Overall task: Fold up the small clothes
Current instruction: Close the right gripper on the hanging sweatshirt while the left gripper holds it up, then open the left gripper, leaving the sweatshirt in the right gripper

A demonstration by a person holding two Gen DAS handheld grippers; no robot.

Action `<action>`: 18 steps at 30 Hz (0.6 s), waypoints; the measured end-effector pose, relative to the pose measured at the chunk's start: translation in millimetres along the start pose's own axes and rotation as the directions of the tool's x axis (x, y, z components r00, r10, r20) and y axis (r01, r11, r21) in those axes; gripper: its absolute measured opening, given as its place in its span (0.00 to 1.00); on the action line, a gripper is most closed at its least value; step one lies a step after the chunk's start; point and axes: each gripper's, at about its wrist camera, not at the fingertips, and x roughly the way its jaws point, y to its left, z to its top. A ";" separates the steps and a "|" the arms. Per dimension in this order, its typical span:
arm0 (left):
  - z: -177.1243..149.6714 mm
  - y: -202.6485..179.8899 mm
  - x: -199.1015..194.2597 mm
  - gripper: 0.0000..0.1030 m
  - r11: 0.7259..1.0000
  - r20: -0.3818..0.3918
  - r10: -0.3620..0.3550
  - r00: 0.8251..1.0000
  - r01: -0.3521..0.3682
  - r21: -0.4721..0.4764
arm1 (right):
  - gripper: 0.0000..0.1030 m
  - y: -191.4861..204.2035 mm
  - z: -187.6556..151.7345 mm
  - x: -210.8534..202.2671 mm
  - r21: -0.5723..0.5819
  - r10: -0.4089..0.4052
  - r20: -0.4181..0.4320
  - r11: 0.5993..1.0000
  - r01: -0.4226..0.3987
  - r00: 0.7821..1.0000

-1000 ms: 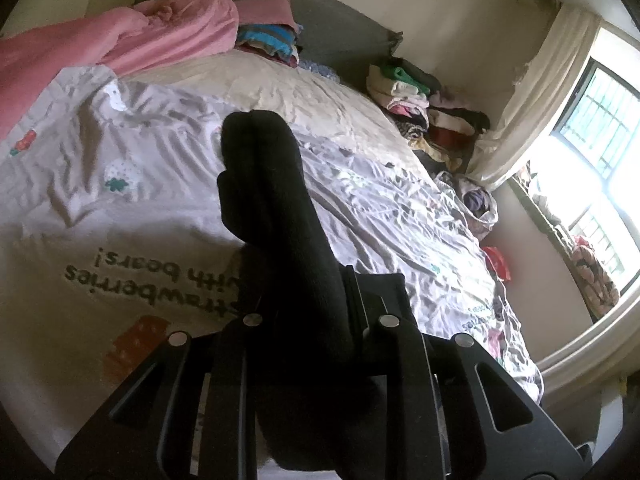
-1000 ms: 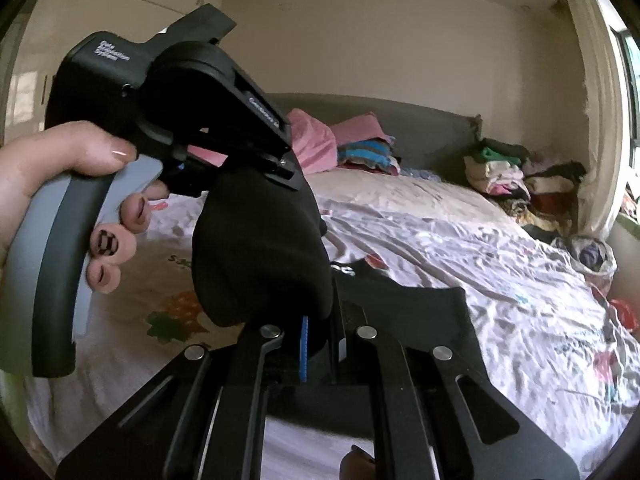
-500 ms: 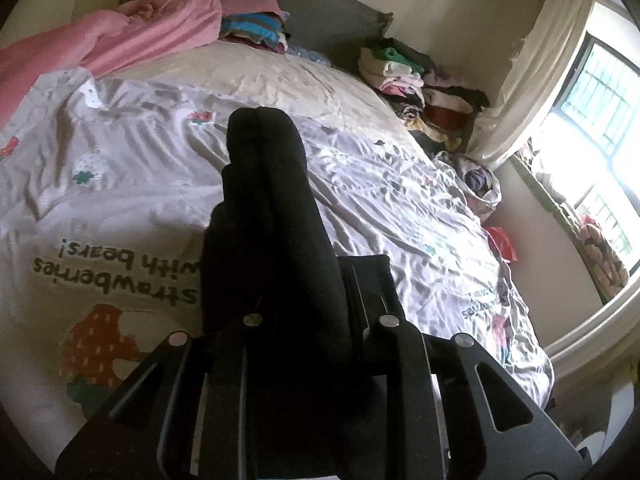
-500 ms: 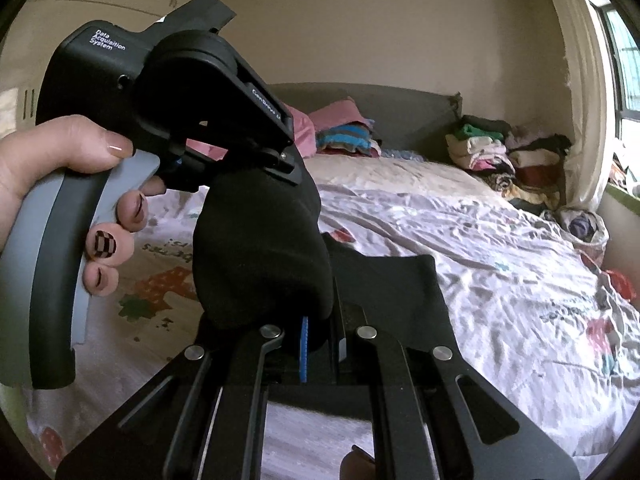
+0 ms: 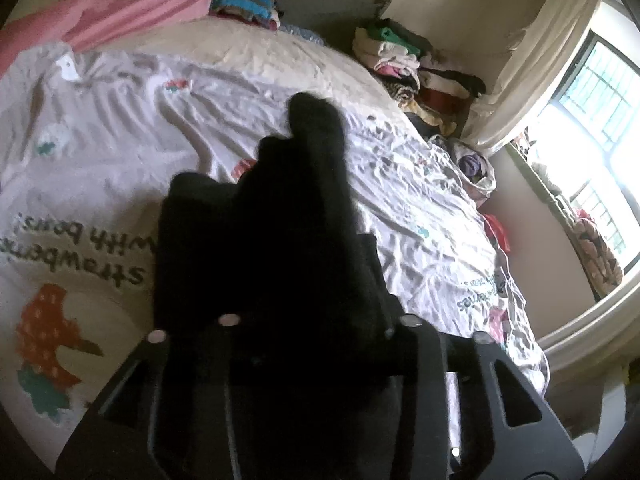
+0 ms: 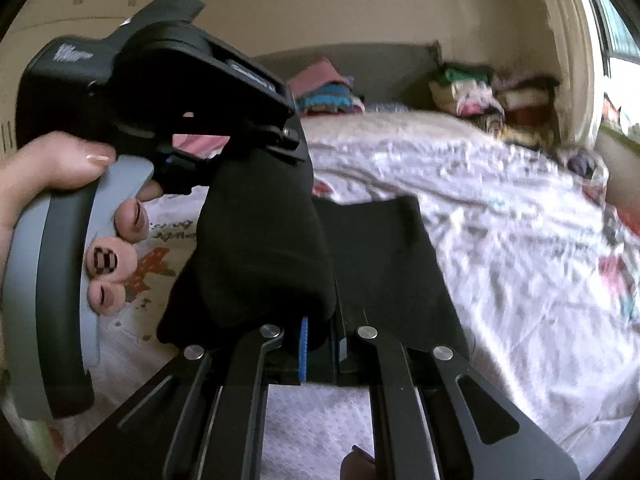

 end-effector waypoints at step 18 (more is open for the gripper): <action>-2.1 10.7 -3.7 0.91 0.995 -0.013 -0.067 0.998 0.066 -0.078 | 0.18 -76.6 -19.3 33.4 0.457 0.287 -0.142 0.868 -0.194 0.947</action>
